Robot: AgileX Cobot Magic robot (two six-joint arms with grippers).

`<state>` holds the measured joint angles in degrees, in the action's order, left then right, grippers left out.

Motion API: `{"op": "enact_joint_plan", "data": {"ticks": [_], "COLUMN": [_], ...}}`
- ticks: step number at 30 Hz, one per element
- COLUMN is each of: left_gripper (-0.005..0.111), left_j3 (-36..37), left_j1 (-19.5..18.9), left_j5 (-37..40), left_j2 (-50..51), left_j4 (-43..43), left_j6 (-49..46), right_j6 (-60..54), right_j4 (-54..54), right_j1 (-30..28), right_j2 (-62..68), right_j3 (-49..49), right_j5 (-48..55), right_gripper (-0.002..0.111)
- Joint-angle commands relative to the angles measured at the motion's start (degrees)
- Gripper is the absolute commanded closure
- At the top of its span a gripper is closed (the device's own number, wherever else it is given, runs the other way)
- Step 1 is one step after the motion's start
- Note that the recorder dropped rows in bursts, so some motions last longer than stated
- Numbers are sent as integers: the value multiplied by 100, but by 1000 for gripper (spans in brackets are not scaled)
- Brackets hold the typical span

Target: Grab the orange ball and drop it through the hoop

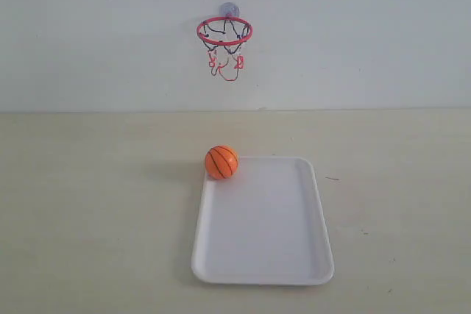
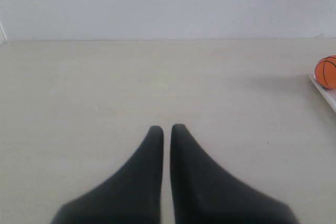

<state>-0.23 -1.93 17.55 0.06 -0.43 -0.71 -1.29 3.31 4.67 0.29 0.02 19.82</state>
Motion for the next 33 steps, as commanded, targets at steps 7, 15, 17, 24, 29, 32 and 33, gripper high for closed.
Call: {"op": "enact_joint_plan", "data": {"ticks": [7, 15, 17, 24, 29, 32, 33], "left_gripper": [103, 103, 103, 103, 103, 103, 103], "left_j3": [23, 23, 23, 23, 23, 23, 23], "left_j1": [-22, -22, -22, -22, -22, -22, -22], "left_j5": [-39, -39, -39, -39, -39, -39, -39], "left_j2": [-6, -6, -6, -6, -6, -6, -6], "left_j4": [-66, -66, -66, -66, 10, 93, 93], "left_j6": [28, 28, 28, 28, 28, 28, 28], "right_j6": [-8, -8, -8, -8, -8, -8, -8], "right_j4": [-10, -10, -10, -10, -10, -10, -10], "right_j1": [-9, -9, -9, -9, -9, -9, -9], "right_j2": [-29, -29, -29, -29, -29, -29, -29], "right_j3": [-2, -2, -2, -2, -2, -2, -2], "right_j5": [-28, -28, -28, -41, -41, -41, -41], "right_gripper": [109, 109, 109, 109, 109, 109, 109]}}
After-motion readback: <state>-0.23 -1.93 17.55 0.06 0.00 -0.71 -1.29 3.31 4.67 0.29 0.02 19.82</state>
